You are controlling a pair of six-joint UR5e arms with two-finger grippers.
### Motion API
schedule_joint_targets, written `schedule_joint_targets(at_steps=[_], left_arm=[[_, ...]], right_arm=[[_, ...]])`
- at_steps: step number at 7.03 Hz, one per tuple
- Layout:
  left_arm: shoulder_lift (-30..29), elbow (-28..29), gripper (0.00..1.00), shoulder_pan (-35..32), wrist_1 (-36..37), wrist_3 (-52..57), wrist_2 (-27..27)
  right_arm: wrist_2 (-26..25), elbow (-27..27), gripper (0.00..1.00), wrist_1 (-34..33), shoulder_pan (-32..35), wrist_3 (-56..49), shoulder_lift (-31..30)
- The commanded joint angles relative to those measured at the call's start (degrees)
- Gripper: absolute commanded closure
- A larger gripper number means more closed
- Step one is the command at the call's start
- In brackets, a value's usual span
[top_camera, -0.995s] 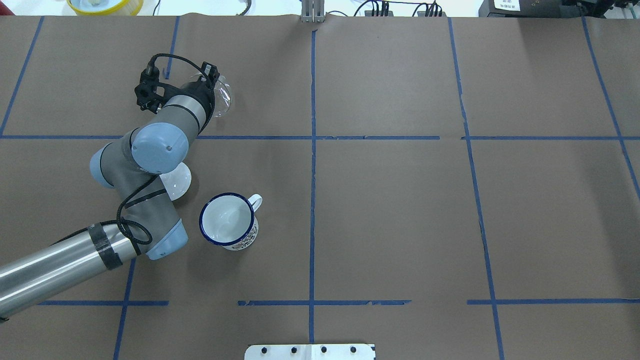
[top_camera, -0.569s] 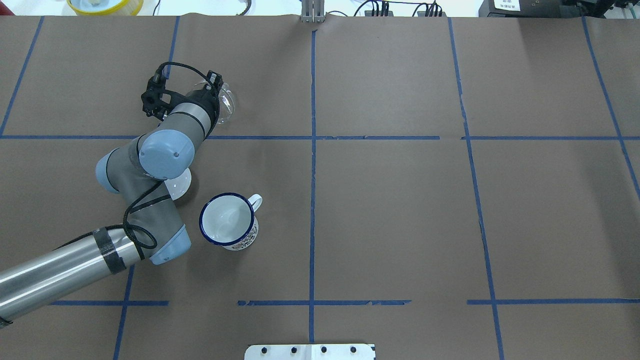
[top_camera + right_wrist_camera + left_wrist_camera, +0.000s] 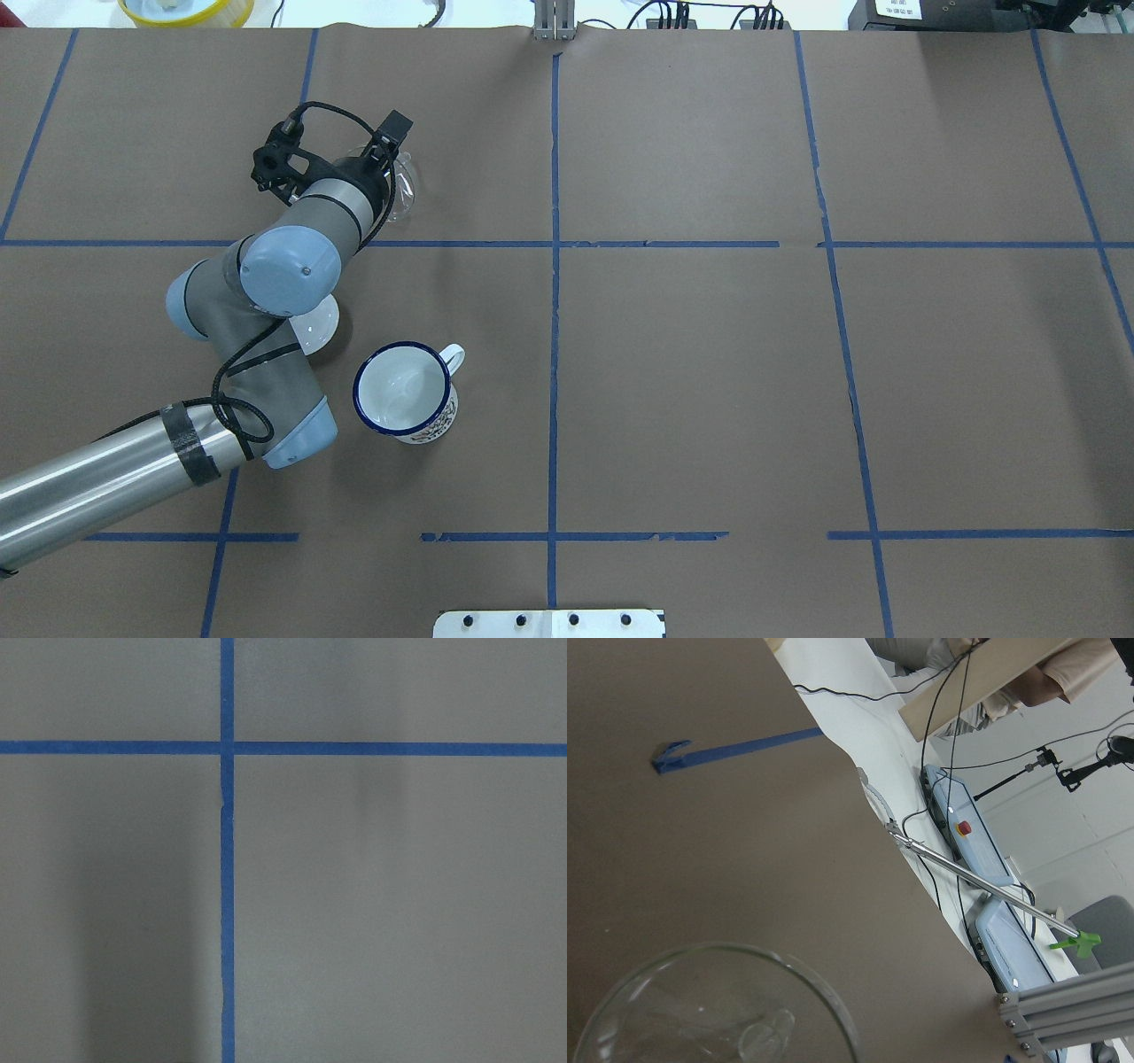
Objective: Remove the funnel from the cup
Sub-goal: 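Carry the funnel farther from the robot and lower it onto the table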
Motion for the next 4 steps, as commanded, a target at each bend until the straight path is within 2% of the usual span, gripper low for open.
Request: schedule_joint_targets(at_steps=[1, 3, 4], left_arm=[[6.7, -9.5, 0.0, -1.5, 2.2, 9.5, -12.3], [10.9, -19.3, 0.0, -4.5, 11.2, 17.4, -23.1], [11.9, -22.7, 0.0, -6.6, 17.3, 24.2, -31.5]], right_arm=[[0.0, 0.0, 0.0, 0.0, 0.0, 0.0, 0.0], [0.0, 0.0, 0.0, 0.0, 0.0, 0.0, 0.0], [0.0, -0.1, 0.0, 0.0, 0.0, 0.0, 0.0]])
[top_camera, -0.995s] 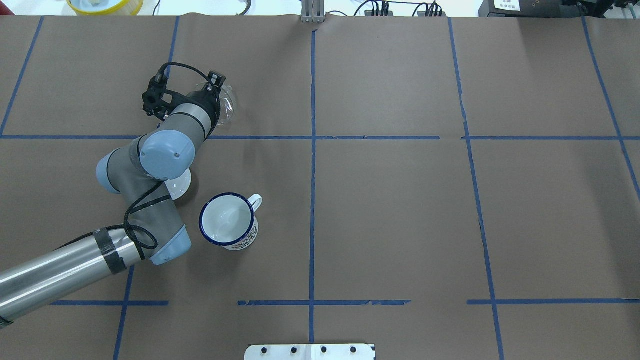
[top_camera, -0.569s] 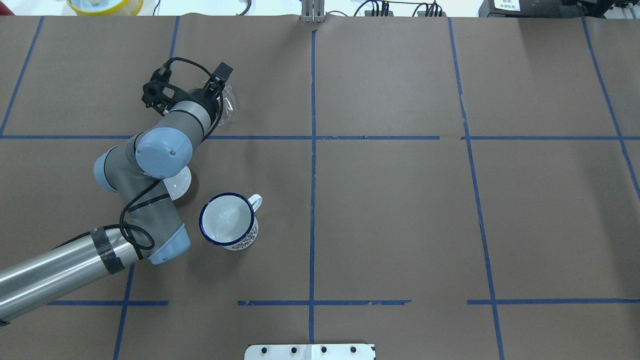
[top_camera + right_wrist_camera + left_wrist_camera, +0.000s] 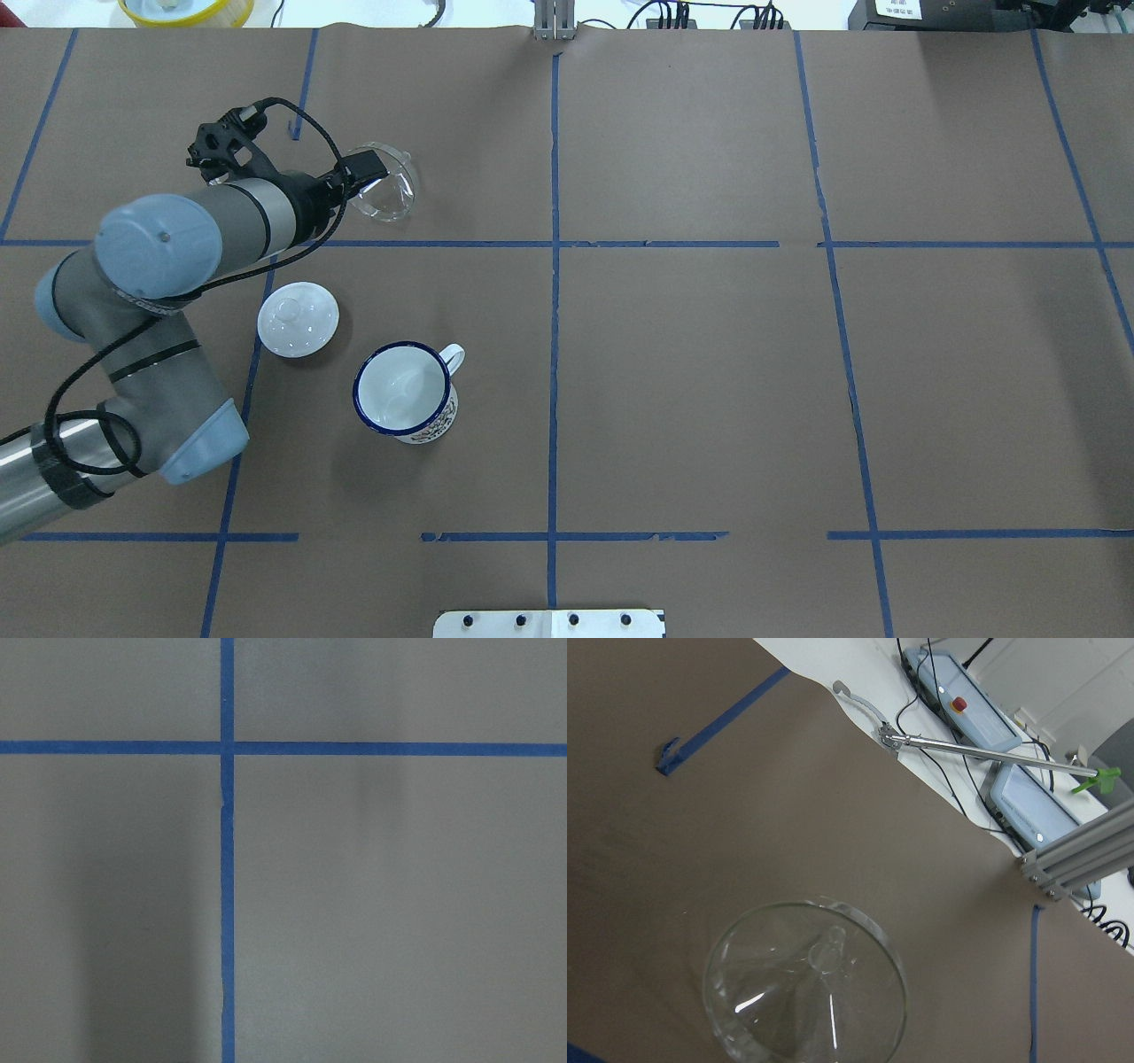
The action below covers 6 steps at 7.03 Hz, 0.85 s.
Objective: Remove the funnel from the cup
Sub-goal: 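Open the left gripper and release the funnel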
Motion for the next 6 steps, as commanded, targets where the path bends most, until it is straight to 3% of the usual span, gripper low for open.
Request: schedule_joint_targets(at_steps=[1, 4, 6], left_arm=[[2.8, -6.3, 0.0, -2.4, 10.3, 12.6, -10.9], [3.5, -6.1, 0.0, -2.0, 21.8, 28.6, -14.3], [3.4, -2.4, 0.0, -1.6, 21.1, 30.1, -14.4]], right_arm=[[0.0, 0.0, 0.0, 0.0, 0.0, 0.0, 0.0], [0.0, 0.0, 0.0, 0.0, 0.0, 0.0, 0.0], [0.0, 0.0, 0.0, 0.0, 0.0, 0.0, 0.0]])
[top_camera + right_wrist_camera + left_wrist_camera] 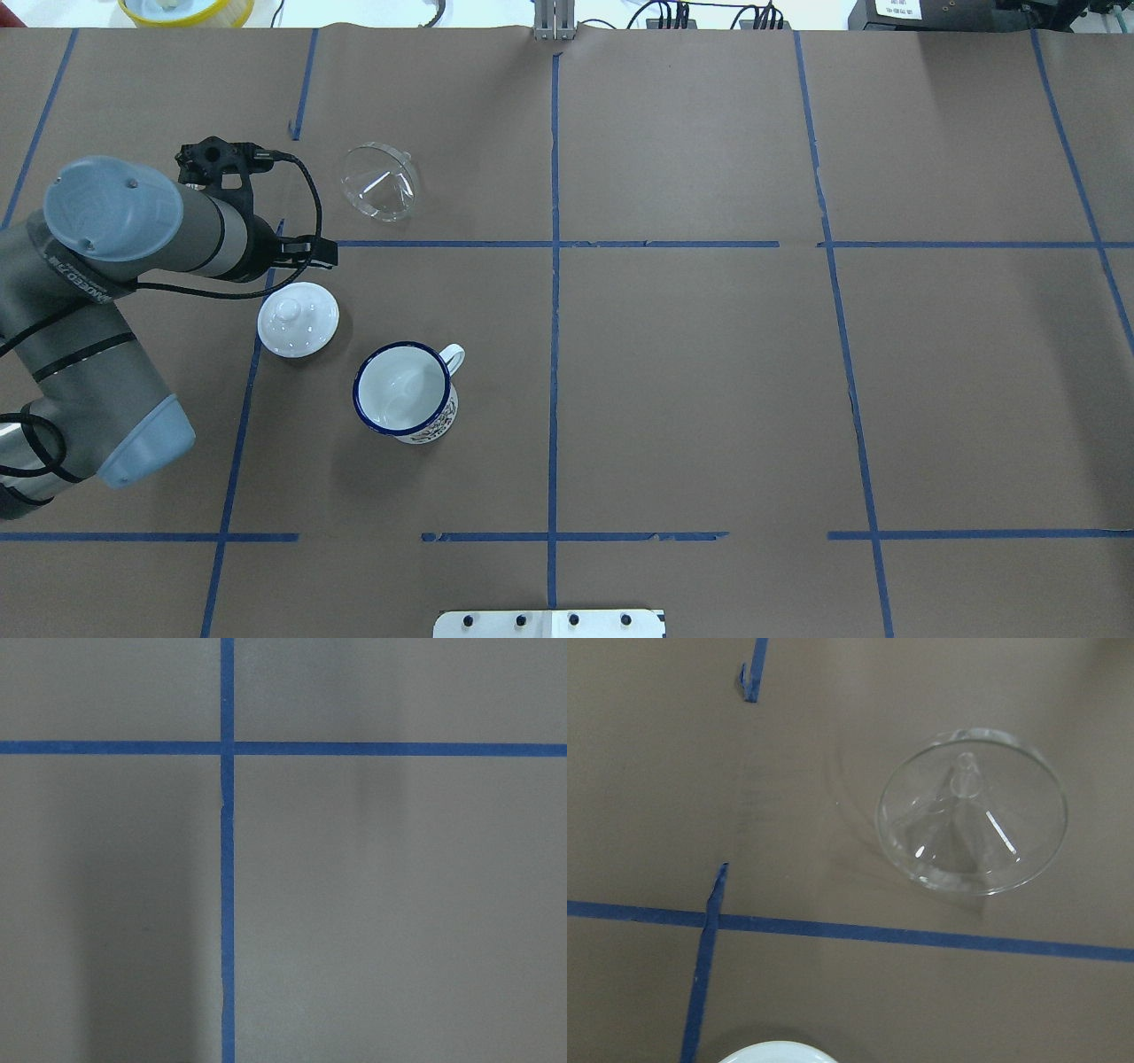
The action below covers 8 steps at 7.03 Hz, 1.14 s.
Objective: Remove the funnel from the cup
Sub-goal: 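Open the left gripper and release the funnel, then move the left gripper over the white lid and lower onto its knob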
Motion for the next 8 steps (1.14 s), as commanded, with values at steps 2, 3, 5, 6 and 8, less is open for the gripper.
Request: schedule_joint_targets(at_steps=[2, 3, 5, 6, 8], left_arm=[[-0.2, 3.2, 0.0, 0.3, -0.4, 1.1, -0.3], [0.1, 2.8, 0.03, 0.3, 0.2, 1.1, -0.3], [0.1, 2.9, 0.13, 1.3, 0.5, 1.1, -0.3], [0.1, 2.8, 0.18, 2.2, 0.7, 1.1, -0.3], [0.2, 2.8, 0.22, 2.3, 1.1, 1.1, -0.4]], right_arm=[[0.0, 0.0, 0.0, 0.0, 0.0, 0.0, 0.0], [0.0, 0.0, 0.0, 0.0, 0.0, 0.0, 0.0], [0.0, 0.0, 0.0, 0.0, 0.0, 0.0, 0.0], [0.0, 0.0, 0.0, 0.0, 0.0, 0.0, 0.0], [0.0, 0.0, 0.0, 0.0, 0.0, 0.0, 0.0]])
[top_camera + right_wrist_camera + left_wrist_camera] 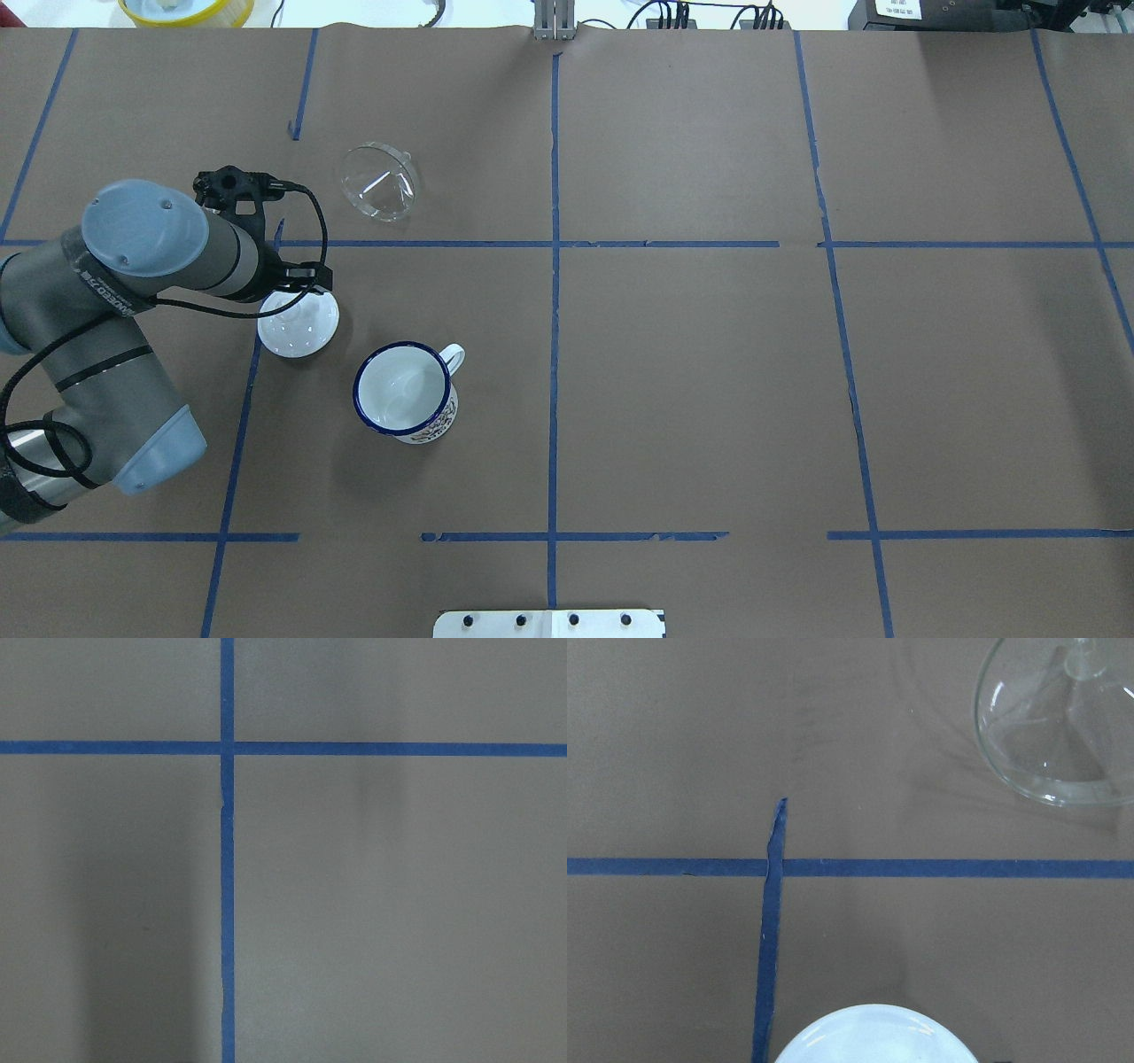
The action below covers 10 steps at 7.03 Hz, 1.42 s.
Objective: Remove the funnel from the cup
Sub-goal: 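Move the left gripper over the white lid and lower onto its knob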
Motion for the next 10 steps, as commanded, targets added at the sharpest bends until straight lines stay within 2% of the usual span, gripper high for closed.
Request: schedule_joint_targets(at_steps=[1, 2, 5, 10], left_arm=[[1.5, -0.4, 0.27, 0.2, 0.0, 0.0, -2.9], [2.0, -1.1, 0.33, 0.2, 0.1, 0.1, -3.8], [2.0, -1.9, 0.39, 0.2, 0.1, 0.1, -4.0], [1.3, -1.6, 0.39, 0.2, 1.5, 0.1, -4.0]], right_arm=[[0.0, 0.0, 0.0, 0.0, 0.0, 0.0, 0.0], [0.0, -0.1, 0.0, 0.0, 0.0, 0.0, 0.0], [0.0, 0.0, 0.0, 0.0, 0.0, 0.0, 0.0], [0.0, 0.0, 0.0, 0.0, 0.0, 0.0, 0.0]])
